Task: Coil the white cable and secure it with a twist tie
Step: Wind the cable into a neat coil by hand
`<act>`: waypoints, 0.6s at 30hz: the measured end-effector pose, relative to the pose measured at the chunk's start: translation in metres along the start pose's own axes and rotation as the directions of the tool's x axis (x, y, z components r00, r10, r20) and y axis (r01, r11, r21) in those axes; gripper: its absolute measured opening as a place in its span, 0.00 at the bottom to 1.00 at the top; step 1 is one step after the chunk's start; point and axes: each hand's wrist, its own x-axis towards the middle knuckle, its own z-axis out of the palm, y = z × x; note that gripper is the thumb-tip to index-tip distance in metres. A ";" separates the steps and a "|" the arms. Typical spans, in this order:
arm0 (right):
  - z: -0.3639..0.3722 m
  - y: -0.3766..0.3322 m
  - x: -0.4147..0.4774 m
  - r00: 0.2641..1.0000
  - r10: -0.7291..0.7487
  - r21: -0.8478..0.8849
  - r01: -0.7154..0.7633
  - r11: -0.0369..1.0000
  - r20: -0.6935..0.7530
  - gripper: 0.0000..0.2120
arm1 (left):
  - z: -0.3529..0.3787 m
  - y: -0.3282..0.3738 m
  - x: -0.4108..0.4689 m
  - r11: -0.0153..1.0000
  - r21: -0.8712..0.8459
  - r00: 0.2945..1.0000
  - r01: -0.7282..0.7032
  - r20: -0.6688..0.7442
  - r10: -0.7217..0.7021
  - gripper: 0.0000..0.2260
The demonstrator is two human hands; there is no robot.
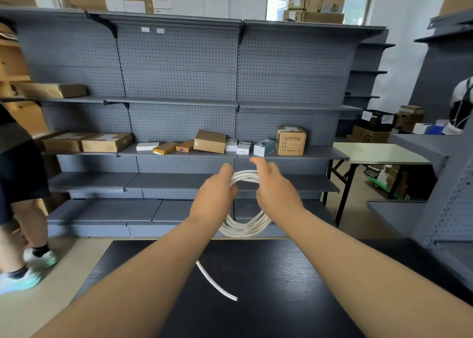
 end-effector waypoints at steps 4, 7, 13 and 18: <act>0.001 -0.001 -0.001 0.999 -0.008 -0.031 0.009 0.999 0.049 0.24 | -0.007 0.002 0.008 0.994 0.099 0.997 -0.056 0.066 0.050 0.04; 0.000 -0.001 -0.001 0.997 0.029 0.057 -0.033 0.998 0.074 0.15 | -0.013 -0.001 0.010 0.999 0.045 0.996 -0.030 0.086 0.026 0.05; -0.002 0.005 0.001 0.988 0.134 0.194 -0.146 0.970 0.074 0.10 | -0.009 -0.007 0.007 0.978 -0.193 0.995 0.076 0.071 -0.064 0.06; -0.003 0.009 0.001 0.949 0.301 0.319 -0.315 0.894 0.095 0.10 | -0.003 -0.010 0.002 0.964 -0.254 0.997 0.077 0.041 -0.068 0.07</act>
